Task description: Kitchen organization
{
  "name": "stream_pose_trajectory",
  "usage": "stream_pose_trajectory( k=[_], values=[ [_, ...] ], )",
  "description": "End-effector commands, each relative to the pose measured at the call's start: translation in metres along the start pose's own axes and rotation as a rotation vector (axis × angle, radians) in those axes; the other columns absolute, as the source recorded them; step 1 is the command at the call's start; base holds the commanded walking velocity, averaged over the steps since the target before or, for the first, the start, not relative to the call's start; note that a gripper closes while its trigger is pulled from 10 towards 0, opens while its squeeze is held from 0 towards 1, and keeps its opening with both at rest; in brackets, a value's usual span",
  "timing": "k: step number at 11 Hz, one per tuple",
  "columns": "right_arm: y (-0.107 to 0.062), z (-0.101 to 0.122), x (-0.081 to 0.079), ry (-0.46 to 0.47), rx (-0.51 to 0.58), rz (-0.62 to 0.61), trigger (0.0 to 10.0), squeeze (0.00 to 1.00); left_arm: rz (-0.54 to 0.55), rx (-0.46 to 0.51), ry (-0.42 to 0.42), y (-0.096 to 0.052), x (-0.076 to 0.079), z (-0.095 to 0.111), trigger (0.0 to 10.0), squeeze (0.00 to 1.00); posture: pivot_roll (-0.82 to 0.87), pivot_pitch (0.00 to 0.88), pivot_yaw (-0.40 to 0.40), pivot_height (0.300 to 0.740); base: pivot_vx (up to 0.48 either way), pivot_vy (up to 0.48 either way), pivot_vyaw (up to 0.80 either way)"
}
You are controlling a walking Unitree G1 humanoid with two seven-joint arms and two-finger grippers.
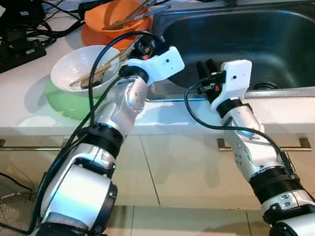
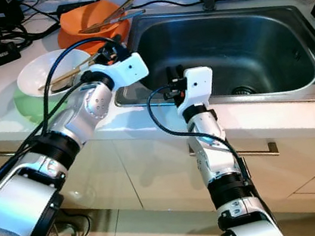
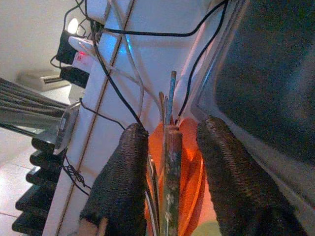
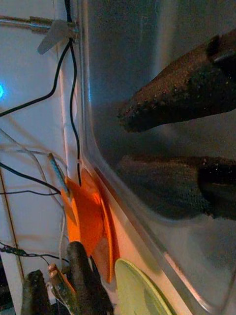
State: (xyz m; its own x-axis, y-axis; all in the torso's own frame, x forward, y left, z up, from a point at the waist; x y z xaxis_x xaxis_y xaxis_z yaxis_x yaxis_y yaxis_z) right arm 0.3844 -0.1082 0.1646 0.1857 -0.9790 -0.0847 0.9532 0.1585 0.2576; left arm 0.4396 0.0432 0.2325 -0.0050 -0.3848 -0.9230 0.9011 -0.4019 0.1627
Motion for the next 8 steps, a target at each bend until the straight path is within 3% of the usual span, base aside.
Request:
stream_pose_trajectory(
  k=[1,8],
  values=[
    [0.001,0.001,0.001,0.001,0.0,-0.005,10.0,0.0,0.021,0.018,0.012,0.003,-0.007,0.005,0.0,0.0,-0.02,0.08,0.051,0.74,0.0,0.0,0.0],
    [0.001,0.0,0.001,0.001,-0.004,-0.002,10.0,0.0,0.063,0.016,0.05,0.004,-0.019,0.002,0.0,0.0,-0.01,0.084,0.046,0.74,0.0,0.0,0.0]
  ],
)
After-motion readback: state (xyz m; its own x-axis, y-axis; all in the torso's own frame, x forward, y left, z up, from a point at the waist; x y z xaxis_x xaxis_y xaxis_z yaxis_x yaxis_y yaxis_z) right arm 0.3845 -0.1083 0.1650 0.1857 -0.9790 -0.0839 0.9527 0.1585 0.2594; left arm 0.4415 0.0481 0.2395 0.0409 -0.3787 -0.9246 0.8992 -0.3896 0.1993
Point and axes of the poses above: a point about 5 cm out from each wrist's last joint towards the gripper, its own y axis pointing out of the wrist towards the gripper, its own z axis along the axis of the wrist's last joint, x = y × z, the point moved 4 cm from there along y, pointing out of the wrist towards the gripper, and after that the axes turned 1 degree about -y, right-handed, at the moved point
